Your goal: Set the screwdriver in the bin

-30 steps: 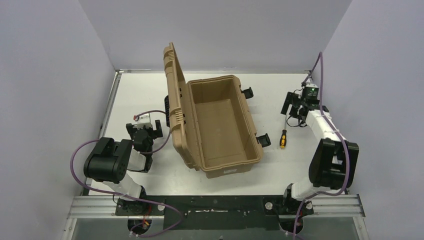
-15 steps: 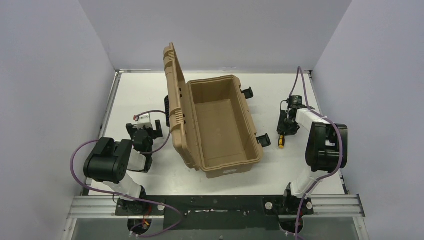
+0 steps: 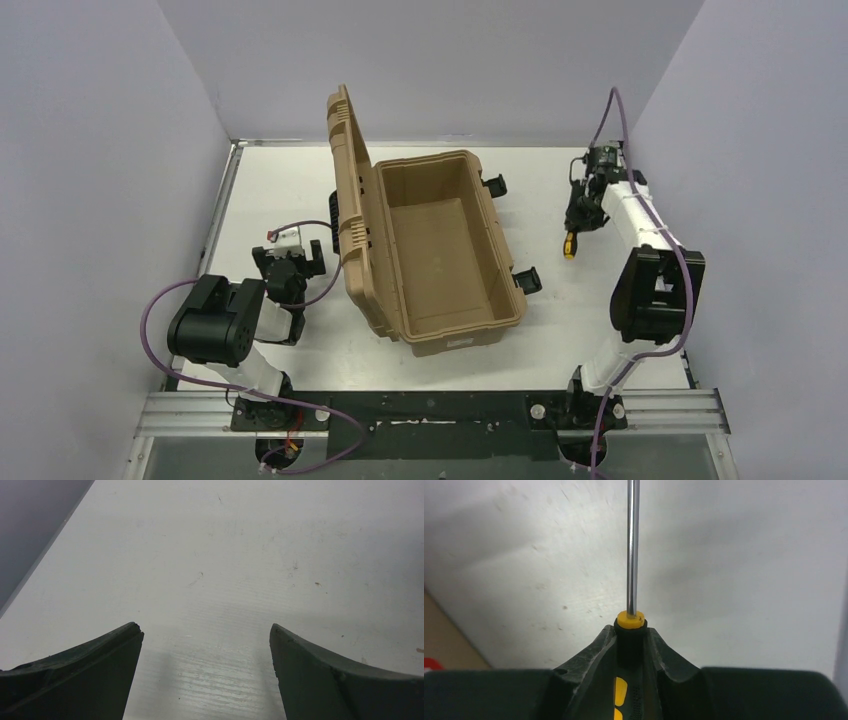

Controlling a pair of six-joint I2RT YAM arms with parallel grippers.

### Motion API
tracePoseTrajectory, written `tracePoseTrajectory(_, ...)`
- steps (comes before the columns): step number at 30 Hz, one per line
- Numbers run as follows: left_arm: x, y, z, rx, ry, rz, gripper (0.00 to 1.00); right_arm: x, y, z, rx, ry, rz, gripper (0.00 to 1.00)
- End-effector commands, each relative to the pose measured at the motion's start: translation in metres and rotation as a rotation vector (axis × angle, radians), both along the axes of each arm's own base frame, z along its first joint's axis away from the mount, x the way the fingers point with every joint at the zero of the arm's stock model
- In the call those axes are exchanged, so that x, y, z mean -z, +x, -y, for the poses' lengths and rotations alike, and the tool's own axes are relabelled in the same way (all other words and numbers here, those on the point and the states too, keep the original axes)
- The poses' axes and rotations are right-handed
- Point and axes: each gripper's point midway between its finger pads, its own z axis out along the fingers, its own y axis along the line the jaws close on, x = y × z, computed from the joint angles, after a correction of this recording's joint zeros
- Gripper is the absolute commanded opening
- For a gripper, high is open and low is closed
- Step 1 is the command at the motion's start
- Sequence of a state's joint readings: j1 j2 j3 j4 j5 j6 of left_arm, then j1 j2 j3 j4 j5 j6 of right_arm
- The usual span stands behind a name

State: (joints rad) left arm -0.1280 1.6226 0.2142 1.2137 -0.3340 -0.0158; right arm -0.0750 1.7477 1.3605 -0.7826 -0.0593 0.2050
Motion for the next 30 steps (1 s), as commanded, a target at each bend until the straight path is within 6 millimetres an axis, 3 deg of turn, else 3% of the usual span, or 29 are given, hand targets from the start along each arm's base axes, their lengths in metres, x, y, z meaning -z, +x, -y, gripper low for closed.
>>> tracePoseTrajectory(1,-0.017,0.011,0.0,0.003,-0.01,0.063,0.97,-0.096,0.019,-0.005,-0.019,-0.053,0.143,0.0)
tracePoseTrajectory(3,-0.017,0.011,0.0,0.002,-0.01,0.062,0.97,-0.132,0.032,-0.025,-0.054,-0.051,0.212,0.0)
tracePoseTrajectory(8,-0.017,0.011,0.0,0.004,-0.01,0.062,0.97,-0.185,0.051,-0.103,-0.177,0.06,0.347,0.0)
tracePoseTrajectory(11,-0.017,0.011,0.0,0.005,-0.012,0.061,0.97,-0.201,0.053,-0.163,-0.282,0.134,0.401,0.0)
tracePoseTrajectory(13,-0.017,0.011,0.0,0.005,-0.011,0.061,0.97,-0.2,0.05,-0.199,-0.351,0.154,0.407,0.0)
tracePoseTrajectory(16,-0.018,0.011,0.0,0.004,-0.012,0.062,0.97,-0.179,0.041,-0.246,-0.436,0.164,0.381,0.0)
tracePoseTrajectory(20,-0.017,0.011,0.0,0.004,-0.014,0.062,0.97,-0.12,0.019,-0.288,-0.517,0.197,0.254,0.0)
tracePoseTrajectory(25,-0.017,0.011,0.001,0.006,-0.013,0.061,0.97,-0.05,-0.005,-0.314,-0.587,0.159,0.138,0.0)
tracePoseTrajectory(30,-0.018,0.011,0.001,0.005,-0.015,0.062,0.97,0.011,-0.021,-0.318,-0.599,0.125,0.03,0.0)
